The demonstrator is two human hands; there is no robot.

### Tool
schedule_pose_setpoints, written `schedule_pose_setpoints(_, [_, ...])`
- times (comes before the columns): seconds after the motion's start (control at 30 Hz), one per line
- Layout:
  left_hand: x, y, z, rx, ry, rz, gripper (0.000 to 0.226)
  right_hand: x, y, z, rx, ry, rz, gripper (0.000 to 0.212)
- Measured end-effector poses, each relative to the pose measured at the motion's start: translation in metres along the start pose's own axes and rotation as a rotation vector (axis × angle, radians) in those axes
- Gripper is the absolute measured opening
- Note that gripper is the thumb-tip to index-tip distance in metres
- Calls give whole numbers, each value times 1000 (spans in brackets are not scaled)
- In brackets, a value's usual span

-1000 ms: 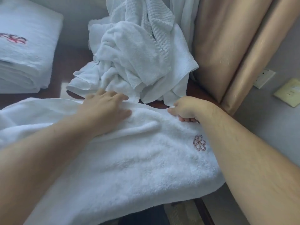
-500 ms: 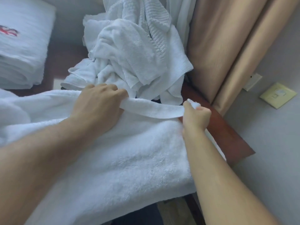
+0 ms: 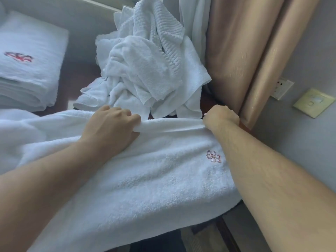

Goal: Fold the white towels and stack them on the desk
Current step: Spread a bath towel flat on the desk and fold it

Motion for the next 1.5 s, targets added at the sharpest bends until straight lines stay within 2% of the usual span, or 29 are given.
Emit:
schedule_pose_setpoints(0.03, [0,-1,0,-2,-3,-7,25,4,0,-1,67,43,22,29])
schedule_pose_setpoints(0.07, [0,-1,0,-1,-9,-21,27,8,-5,-6,265,134,17,31])
schedule_pose_setpoints(0.17, [0,-3,1,27,-32,-92,31,13,-6,-23,1276,440,-104,35])
schedule_pose_setpoints(0.2, [0,-4,1,38,-34,-105,33,7,-2,-30,1436,515,-188,35])
schedule_pose_setpoints(0.23, [-1,-4,1,41,-36,-113,34,2,2,-39,1468,600,-247,33])
schedule_pose_setpoints(0.27, [-1,-6,1,37,-37,-118,33,-2,10,-44,1439,654,-242,29])
schedule_pose_setpoints(0.33, [-2,-9,1,28,-30,-110,30,-8,27,-41,1229,537,3,19])
schedule_pose_setpoints(0.4, [-3,-10,-3,31,-2,-87,27,-6,29,-33,741,300,184,22])
schedule_pose_setpoints(0.47, [-4,-10,-5,30,24,-66,25,6,19,-23,340,161,194,23])
schedule_pose_setpoints(0.53, [-4,-11,-5,28,34,-65,24,14,16,-18,159,214,276,24])
schedule_pose_setpoints(0.57, [-4,-11,-5,34,33,-64,24,14,18,-18,146,282,338,27])
schedule_pose_setpoints(0.63, [-4,-10,-5,40,29,-63,25,14,27,-21,377,393,365,28])
schedule_pose_setpoints(0.77, [-2,-7,-3,53,1,-84,28,12,32,-21,1338,491,128,28])
schedule_pose_setpoints(0.83, [-1,-4,1,64,-28,-98,26,7,31,-22,1540,469,113,33])
schedule_pose_setpoints(0.93, [0,6,8,72,-88,-26,26,-9,28,-24,1501,409,268,28])
schedule_pose_setpoints(1.03, [4,5,12,134,-104,29,21,-19,7,-35,1467,317,289,20])
schedule_pose_setpoints(1.13, [7,-24,14,114,-200,-97,14,-30,-13,-59,1478,269,250,19])
schedule_pose_setpoints(1.2, [0,-45,7,49,-265,-214,10,-42,-12,-78,1363,223,267,23])
schedule_pose_setpoints(1.27, [-15,-58,-10,-21,-290,-261,3,-57,-1,-88,1336,156,276,25])
schedule_pose_setpoints(1.37, [-41,-53,-38,-75,-252,-193,11,-69,5,-95,1312,123,140,23])
schedule_pose_setpoints(1.43, [-52,-42,-50,-82,-167,-122,15,-68,1,-97,1299,162,6,25])
schedule_pose_setpoints(1.5, [-53,-35,-49,-74,-102,-93,14,-64,-2,-91,1232,153,-59,26])
Point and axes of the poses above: each hand's wrist, its own x-axis towards the middle knuckle, its own y-axis out of the palm, z = x × y, the point moved 7 cm from there along x, towards the middle knuckle, and after that the axes turned 5 degrees about x, right-handed, at the moved point
